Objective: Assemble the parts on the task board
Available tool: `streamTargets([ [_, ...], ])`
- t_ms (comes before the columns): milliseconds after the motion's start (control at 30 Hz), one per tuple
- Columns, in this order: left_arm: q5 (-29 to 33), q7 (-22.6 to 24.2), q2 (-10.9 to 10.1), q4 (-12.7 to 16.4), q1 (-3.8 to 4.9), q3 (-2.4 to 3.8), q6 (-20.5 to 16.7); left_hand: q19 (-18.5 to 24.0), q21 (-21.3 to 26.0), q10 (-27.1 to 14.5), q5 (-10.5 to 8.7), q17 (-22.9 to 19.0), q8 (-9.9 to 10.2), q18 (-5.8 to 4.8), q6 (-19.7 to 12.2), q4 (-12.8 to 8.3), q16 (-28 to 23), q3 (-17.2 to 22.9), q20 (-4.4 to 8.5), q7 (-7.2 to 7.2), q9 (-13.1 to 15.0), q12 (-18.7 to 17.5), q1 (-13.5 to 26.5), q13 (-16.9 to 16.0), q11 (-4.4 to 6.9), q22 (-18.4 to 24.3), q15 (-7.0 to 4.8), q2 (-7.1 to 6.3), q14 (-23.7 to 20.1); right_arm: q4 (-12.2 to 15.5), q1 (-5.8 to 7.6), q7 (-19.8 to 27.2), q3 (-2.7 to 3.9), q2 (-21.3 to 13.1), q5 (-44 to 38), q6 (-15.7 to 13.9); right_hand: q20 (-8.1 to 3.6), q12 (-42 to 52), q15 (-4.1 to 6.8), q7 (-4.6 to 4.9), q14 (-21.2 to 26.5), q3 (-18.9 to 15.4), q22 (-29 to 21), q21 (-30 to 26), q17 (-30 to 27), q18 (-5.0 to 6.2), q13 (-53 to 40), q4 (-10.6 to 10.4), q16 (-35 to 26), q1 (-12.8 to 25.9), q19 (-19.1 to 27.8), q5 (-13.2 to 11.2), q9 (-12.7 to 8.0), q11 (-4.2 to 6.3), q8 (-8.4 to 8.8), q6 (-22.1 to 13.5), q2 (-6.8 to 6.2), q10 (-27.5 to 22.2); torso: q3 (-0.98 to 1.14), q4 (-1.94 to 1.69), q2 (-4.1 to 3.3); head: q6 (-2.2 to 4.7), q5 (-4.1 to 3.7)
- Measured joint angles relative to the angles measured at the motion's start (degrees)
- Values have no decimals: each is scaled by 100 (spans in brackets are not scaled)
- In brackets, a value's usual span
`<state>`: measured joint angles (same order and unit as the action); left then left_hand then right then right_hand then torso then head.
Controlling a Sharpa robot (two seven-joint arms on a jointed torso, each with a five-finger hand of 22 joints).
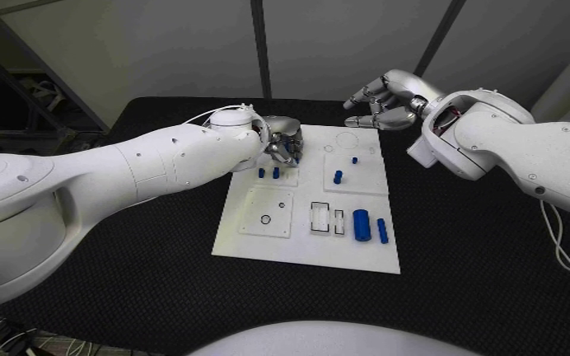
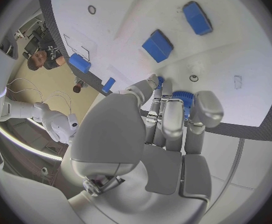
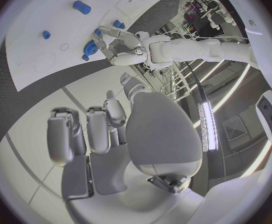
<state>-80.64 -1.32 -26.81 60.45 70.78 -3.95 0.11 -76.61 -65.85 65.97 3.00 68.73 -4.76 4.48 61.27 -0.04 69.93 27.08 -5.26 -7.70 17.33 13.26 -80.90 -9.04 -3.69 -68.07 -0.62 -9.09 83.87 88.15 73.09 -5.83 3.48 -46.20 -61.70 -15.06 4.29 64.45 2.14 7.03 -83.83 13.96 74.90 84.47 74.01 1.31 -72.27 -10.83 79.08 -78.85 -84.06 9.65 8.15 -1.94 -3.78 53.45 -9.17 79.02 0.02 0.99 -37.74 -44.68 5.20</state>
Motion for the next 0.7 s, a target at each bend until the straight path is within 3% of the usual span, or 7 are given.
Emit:
streamTargets([
  [33, -1, 0, 1, 0, 0, 0, 4, -17, -20, 0, 0, 6, 0, 4, 18, -17, 19, 17, -17, 15, -1, 0, -3, 0, 1, -26, 0, 3, 0, -1, 0, 0, 0, 1, 0, 0, 0, 0, 0, 0, 0, 0, 0, 0, 0, 0, 0, 0, 0, 0, 0, 0, 0, 0, 0, 0, 0, 0, 0, 0, 0, -2, -1],
  [67, -2, 1, 2, -1, 0, 0, 6, -31, -48, 18, 0, 16, -2, 105, 52, -39, 24, 39, -4, 24, -3, 0, -44, 6, 10, -53, 0, 44, 0, -1, 0, 0, 0, 1, 0, 0, 0, 0, 0, 0, 0, 0, 0, 0, 0, 0, 0, 0, 0, 0, 0, 0, 0, 0, 0, 0, 0, 0, 0, 0, 0, -3, -1],
  [100, -2, 2, 2, -2, 0, 0, 6, -48, -89, 59, 0, 30, -22, 277, 93, -67, 60, 67, 13, 26, -10, 23, -72, 9, 10, -87, -2, 71, 2, -1, 0, 0, 0, 2, 0, 0, 0, 0, 0, 0, 0, 0, 0, 0, 0, 0, 0, 0, 0, 0, 0, 0, 0, 0, 0, 0, 0, 0, 0, 0, 0, -4, -1],
  [167, -4, 9, 2, -4, 0, 0, 1, -81, -164, 113, 3, 59, -44, 264, 161, -116, 89, 115, 24, 38, -27, 45, -113, 12, 46, -154, -20, 111, 20, -2, 0, 0, 0, 3, 0, 0, 0, 0, 0, 0, 0, 0, 0, 0, -1, 0, 0, 0, 0, 0, 0, 0, 0, 0, 0, 0, 0, 0, 0, 0, -1, -7, -4],
  [300, -6, 32, 2, -5, -3, -4, -31, -130, -310, 220, 186, 97, -70, 257, 285, -195, 162, 193, 54, 55, -40, 72, -146, 25, 64, -288, -41, 143, -1, -2, 0, 0, 0, 3, 0, 1, 0, 0, 0, 0, 0, 0, 0, 0, -1, 0, 0, 0, 0, 0, 0, 0, 0, 0, 0, 0, 0, 0, 0, 0, -1, -9, -5],
  [700, 0, 157, -97, 64, -32, -18, -259, -170, -430, 226, 429, 59, -66, 260, 325, -275, 165, 193, 54, 55, -98, 72, -105, 43, 61, -432, -61, 198, 18, -2, 0, 1, 0, 2, 0, 1, 0, 0, 0, 0, 0, 0, 0, 0, -1, 0, 0, 1, 0, 0, 0, 0, 1, 0, 0, 0, 0, 0, 1, 0, 0, 16, 5],
])
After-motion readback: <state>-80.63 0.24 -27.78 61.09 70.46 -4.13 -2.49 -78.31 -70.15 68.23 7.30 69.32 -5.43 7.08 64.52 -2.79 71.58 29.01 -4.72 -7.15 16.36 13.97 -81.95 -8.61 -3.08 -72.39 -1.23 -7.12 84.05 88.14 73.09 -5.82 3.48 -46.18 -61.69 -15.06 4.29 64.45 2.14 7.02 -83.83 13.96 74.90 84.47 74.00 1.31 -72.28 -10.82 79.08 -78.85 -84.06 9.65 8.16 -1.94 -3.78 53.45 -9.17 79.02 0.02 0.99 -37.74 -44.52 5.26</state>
